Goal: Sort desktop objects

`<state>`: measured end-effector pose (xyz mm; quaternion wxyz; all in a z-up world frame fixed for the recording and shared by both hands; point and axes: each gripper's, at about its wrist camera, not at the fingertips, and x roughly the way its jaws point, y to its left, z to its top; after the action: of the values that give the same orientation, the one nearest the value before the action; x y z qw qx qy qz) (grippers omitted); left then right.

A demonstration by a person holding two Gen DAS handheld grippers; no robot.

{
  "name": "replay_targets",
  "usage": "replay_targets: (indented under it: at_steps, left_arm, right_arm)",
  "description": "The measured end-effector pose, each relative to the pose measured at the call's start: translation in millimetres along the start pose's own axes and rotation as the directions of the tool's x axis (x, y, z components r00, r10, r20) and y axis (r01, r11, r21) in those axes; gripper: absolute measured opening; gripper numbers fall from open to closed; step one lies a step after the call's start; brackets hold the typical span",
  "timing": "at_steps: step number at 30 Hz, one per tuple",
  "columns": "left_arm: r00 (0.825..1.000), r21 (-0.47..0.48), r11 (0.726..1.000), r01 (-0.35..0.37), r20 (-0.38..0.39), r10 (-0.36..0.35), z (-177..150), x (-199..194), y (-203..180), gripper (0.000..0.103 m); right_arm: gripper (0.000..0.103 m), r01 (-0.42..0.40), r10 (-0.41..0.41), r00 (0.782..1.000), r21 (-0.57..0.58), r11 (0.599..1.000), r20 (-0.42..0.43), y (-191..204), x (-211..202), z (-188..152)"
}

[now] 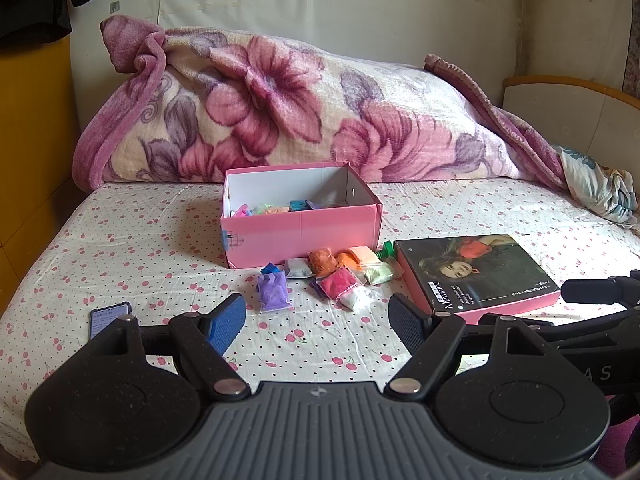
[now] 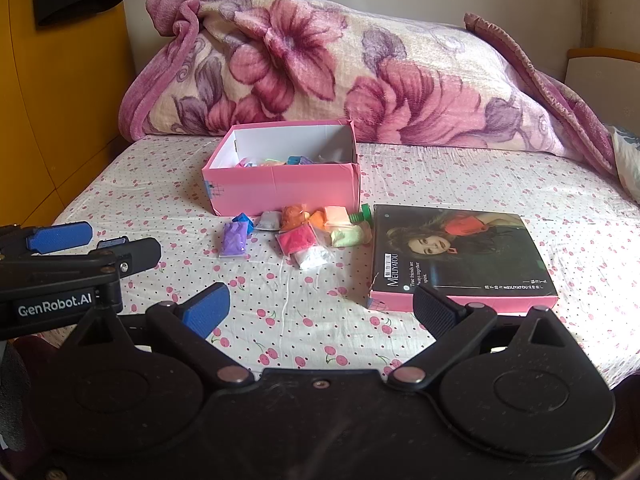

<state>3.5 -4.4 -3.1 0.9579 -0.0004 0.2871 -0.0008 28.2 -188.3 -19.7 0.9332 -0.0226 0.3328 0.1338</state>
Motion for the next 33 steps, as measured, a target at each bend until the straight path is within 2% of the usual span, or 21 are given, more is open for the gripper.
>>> replay_targets:
  at_steps: [16, 20, 26, 28, 33]
  left_arm:
    - [1.0, -0.003, 1.0, 0.01, -0.012, -0.01, -2, 15, 7, 0.078]
    - [1.0, -0.012, 1.0, 0.014, -0.026, -0.015, -4, 31, 13, 0.078]
    - [0.996, -0.057, 0.998, 0.033, -0.079, -0.038, -15, 66, 29, 0.078]
    - [0.995, -0.062, 0.997, 0.034, -0.097, -0.04, -21, 78, 32, 0.078]
    - [0.989, -0.083, 0.996, 0.042, -0.141, -0.053, -36, 108, 42, 0.078]
  right_arm:
    - [0.099, -0.099, 0.099, 0.995, 0.025, 0.995, 0.01, -11, 15, 1]
    - [0.099, -0.122, 0.122, 0.992, 0.028, 0.992, 0.013, -13, 20, -2]
    - [0.099, -0.144, 0.145, 0.989, 0.04, 0.989, -0.001, -16, 54, -11]
    - [0.102, -0.146, 0.146, 0.989, 0.043, 0.988, -0.005, -18, 65, -9]
    - [0.102, -0.15, 0.151, 0.988, 0.052, 0.987, -0.016, -23, 92, -4]
